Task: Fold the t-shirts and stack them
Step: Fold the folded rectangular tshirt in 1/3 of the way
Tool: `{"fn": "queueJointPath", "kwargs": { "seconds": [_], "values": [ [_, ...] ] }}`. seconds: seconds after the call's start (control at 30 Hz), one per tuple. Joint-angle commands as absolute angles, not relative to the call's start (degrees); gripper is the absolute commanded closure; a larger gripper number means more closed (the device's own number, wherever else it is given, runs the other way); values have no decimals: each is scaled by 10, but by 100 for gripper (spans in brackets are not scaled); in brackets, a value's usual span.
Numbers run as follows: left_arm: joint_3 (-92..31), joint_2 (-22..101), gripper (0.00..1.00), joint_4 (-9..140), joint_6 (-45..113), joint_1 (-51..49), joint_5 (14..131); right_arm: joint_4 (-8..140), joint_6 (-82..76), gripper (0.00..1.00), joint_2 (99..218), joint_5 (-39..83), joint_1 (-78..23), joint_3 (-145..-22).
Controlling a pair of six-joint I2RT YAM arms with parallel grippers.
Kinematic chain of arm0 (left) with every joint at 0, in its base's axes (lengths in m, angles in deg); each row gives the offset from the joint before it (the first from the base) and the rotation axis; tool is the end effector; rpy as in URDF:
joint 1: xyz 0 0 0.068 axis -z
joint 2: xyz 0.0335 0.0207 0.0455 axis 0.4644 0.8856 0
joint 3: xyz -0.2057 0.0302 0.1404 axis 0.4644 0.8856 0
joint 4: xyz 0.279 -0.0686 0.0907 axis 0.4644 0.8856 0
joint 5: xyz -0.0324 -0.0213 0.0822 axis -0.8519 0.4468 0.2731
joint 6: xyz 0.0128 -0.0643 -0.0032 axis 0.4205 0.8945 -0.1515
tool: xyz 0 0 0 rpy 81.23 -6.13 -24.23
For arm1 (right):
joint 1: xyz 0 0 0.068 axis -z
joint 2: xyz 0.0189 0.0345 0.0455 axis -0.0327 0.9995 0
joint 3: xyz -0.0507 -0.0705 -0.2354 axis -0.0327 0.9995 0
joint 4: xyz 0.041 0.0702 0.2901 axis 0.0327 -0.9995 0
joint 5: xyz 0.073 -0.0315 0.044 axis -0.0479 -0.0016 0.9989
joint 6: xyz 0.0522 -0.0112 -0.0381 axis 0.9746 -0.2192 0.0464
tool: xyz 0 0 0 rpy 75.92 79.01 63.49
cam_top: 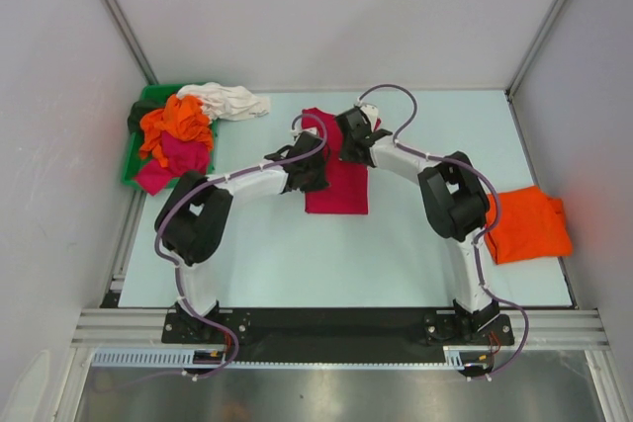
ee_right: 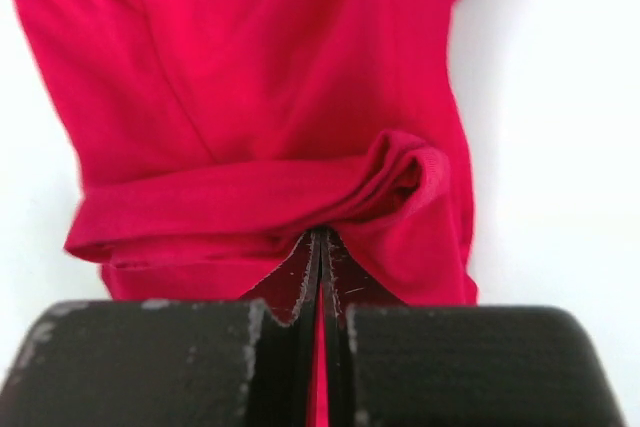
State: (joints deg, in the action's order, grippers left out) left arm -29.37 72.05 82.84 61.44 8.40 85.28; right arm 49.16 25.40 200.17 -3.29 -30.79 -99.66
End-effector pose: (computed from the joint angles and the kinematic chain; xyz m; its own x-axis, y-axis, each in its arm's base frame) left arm 0.3564 -0.2547 0.1230 -0.8363 -0.1705 -0.5211 0.0262 0.9369 -0.3487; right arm 0.4375 0.2618 0.1284 -0.7137 0.1971 -0.6721 0.0857 0.9769 0.1956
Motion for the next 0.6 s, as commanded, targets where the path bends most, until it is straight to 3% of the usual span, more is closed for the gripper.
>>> {"fn": "queueJointPath", "kwargs": {
  "seconds": [0.0, 0.37, 0.47, 0.57],
  "values": [
    [-297, 729, 100, 821, 628, 82, 842, 487, 250, 100, 2031, -25, -294, -1066],
    [-281, 714, 100, 833, 630, 82, 855, 446, 220, 100, 2111, -23, -248, -1206],
    [-278, 678, 92, 846, 618, 83, 882, 468, 212, 100, 2058, -29, -250, -1171],
    [-274, 648, 82, 854, 597, 83, 911, 484, 210, 68, 1971, -34, -260, -1100]
  ]
}}
